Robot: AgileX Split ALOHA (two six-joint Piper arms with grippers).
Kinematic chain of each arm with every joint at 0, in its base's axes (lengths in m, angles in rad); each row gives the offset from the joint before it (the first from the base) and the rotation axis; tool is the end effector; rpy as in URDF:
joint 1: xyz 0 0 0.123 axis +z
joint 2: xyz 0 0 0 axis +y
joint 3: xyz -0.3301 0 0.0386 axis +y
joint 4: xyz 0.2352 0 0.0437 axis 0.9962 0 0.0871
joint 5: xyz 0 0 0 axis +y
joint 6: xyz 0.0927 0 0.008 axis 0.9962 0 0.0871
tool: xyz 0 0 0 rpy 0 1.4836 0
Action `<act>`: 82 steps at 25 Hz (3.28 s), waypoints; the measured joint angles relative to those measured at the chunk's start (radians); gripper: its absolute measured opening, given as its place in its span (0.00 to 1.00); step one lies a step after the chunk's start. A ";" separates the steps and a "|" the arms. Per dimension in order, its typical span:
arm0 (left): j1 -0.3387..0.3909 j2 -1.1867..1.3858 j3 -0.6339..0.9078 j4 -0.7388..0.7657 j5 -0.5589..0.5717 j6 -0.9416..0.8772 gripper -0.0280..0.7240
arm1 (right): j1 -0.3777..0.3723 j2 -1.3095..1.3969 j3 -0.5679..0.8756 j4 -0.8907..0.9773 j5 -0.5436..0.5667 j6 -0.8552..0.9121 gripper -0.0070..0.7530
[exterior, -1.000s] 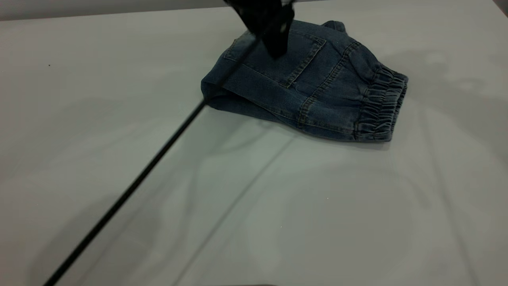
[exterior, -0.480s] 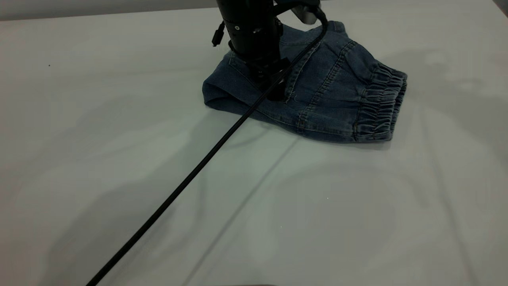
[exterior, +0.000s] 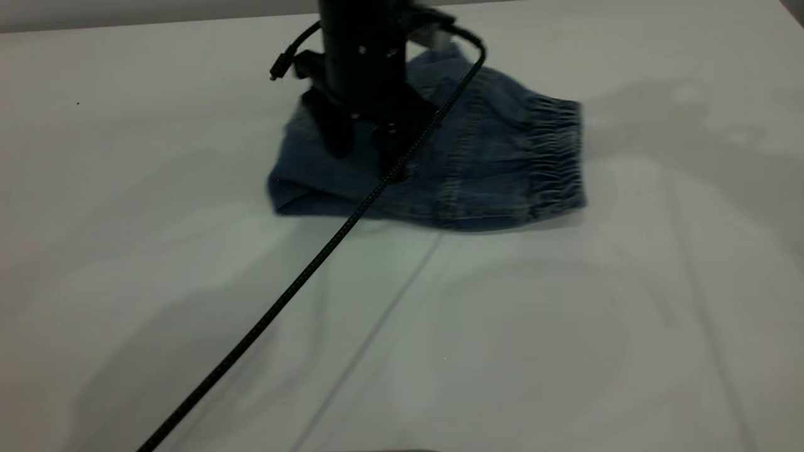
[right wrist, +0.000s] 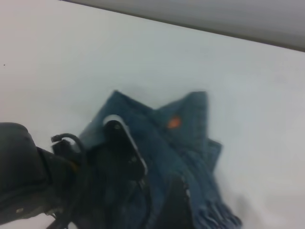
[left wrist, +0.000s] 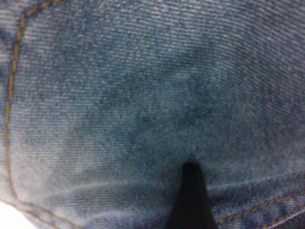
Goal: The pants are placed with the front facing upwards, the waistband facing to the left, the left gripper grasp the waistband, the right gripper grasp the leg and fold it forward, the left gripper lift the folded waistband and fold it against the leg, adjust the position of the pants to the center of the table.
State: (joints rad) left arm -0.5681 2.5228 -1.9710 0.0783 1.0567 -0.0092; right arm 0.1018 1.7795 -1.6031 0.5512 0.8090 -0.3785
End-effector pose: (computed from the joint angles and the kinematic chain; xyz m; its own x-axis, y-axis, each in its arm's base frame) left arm 0.4410 -0.2739 0.1042 -0.8258 0.5618 -0.0488 0.5584 0.8267 0.0695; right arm 0.3985 0.0762 0.3768 -0.7340 -0.0538 -0.6771 -0.3351 0.8958 0.2921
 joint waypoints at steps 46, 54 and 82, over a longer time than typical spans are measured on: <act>0.001 -1.098 -0.053 -0.078 0.115 0.047 0.74 | 0.000 -1.112 0.208 -0.015 0.468 0.106 0.73; 0.001 -1.464 0.403 -0.078 0.115 0.103 0.74 | 0.000 -1.328 0.366 -0.094 0.468 0.162 0.73; 0.000 -2.189 1.322 -0.078 0.115 0.124 0.74 | 0.000 -1.790 1.125 -0.386 0.344 0.230 0.73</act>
State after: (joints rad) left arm -0.5681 0.3342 -0.6490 0.0000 1.1717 0.1149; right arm 0.1018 -0.0105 -0.4781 0.1656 1.1532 -0.1486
